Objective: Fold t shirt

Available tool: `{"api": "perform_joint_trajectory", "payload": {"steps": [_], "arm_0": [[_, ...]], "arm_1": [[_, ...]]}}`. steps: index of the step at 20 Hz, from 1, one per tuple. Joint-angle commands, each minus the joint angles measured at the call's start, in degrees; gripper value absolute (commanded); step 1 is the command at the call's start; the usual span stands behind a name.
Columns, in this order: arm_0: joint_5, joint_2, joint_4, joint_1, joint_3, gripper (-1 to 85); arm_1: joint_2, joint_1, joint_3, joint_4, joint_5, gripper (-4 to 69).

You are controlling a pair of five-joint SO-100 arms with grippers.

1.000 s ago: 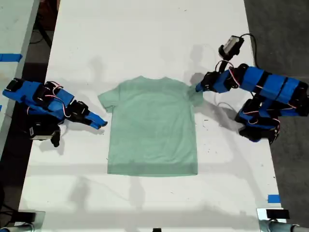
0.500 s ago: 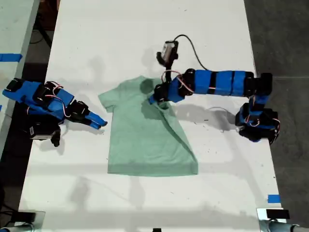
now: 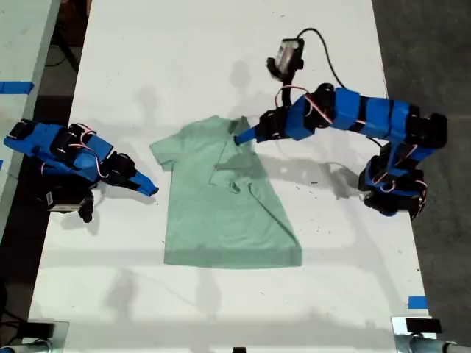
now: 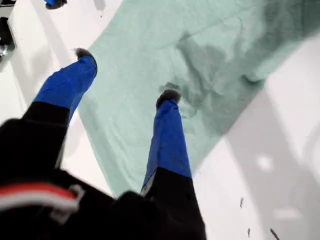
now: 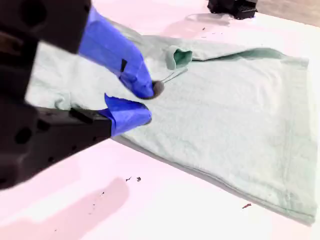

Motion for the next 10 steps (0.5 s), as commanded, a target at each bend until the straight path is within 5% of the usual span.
{"api": "perform_joint_trajectory", "payload": {"steps": [1, 2, 6, 10], "arm_0": [[-0.62, 0.70, -0.79, -2.55, 2.37, 12.1], [-0.53, 0.70, -1.85, -2.37, 2.37, 15.1], [6.33, 0.70, -3.52, -5.62, 2.37, 0.4], [6.33, 0.70, -3.43, -15.56, 2.37, 4.0]], "arm_1": [[27.95, 2.20, 23.99, -1.76, 2.99, 9.6], [38.32, 2.29, 36.12, -3.87, 4.66, 0.7], [72.95, -2.99, 74.27, -8.44, 5.98, 0.8], [92.46, -2.64, 87.01, 7.03, 0.88, 0.8]]}}
